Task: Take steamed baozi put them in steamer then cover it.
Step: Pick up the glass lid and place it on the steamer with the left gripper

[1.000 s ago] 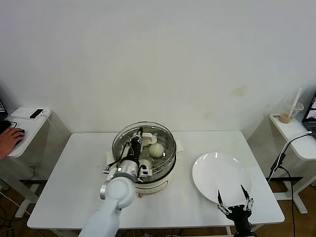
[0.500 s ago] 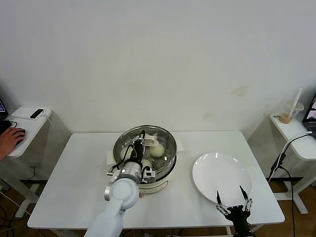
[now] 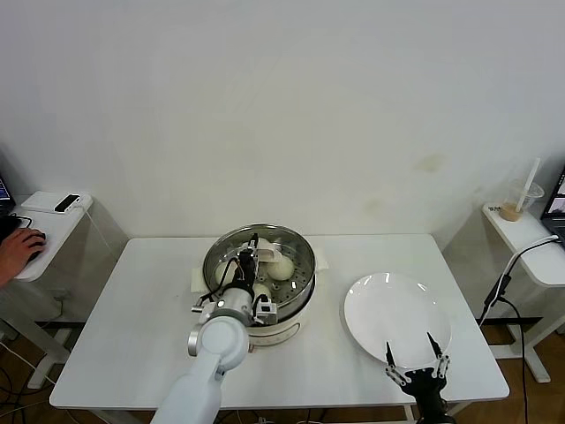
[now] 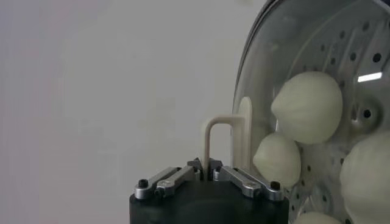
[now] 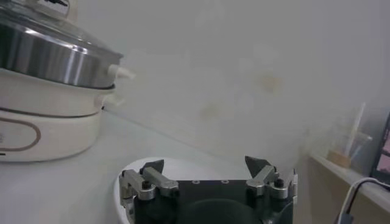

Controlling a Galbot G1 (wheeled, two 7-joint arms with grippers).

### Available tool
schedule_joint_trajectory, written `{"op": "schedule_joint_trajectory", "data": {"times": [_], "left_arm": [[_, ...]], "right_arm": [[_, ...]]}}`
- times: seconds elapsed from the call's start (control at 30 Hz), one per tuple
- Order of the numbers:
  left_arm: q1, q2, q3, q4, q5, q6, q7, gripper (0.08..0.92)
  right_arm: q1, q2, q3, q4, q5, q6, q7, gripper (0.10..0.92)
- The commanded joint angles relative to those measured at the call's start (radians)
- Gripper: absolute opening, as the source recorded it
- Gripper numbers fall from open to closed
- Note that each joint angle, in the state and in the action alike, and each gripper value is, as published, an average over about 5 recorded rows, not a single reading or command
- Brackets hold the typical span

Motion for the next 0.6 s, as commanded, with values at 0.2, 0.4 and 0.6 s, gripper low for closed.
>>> {"op": "schedule_joint_trajectory", "data": {"times": [0.2, 0.4, 0.6], "left_arm": [[0.055, 0.006, 0.004, -0.079, -0.015, 0.004, -0.009, 0.279], [0.114, 0.024, 0.002, -0.166, -0.027, -0.001, -0.011, 0.452], [0.206, 0.043, -0.007, -0.279, -0.046, -0.021, -0.025, 0.626]], "right_arm": [[0.001, 0.000, -0.009, 0.001, -0.006, 0.000, -0.002, 0.823], [0.001, -0.001, -0.014, 0.002, -0.009, -0.003, -0.002, 0.823], [-0.002, -0.011, -0.013, 0.001, -0.003, -0.004, -0.002, 0.823]]}}
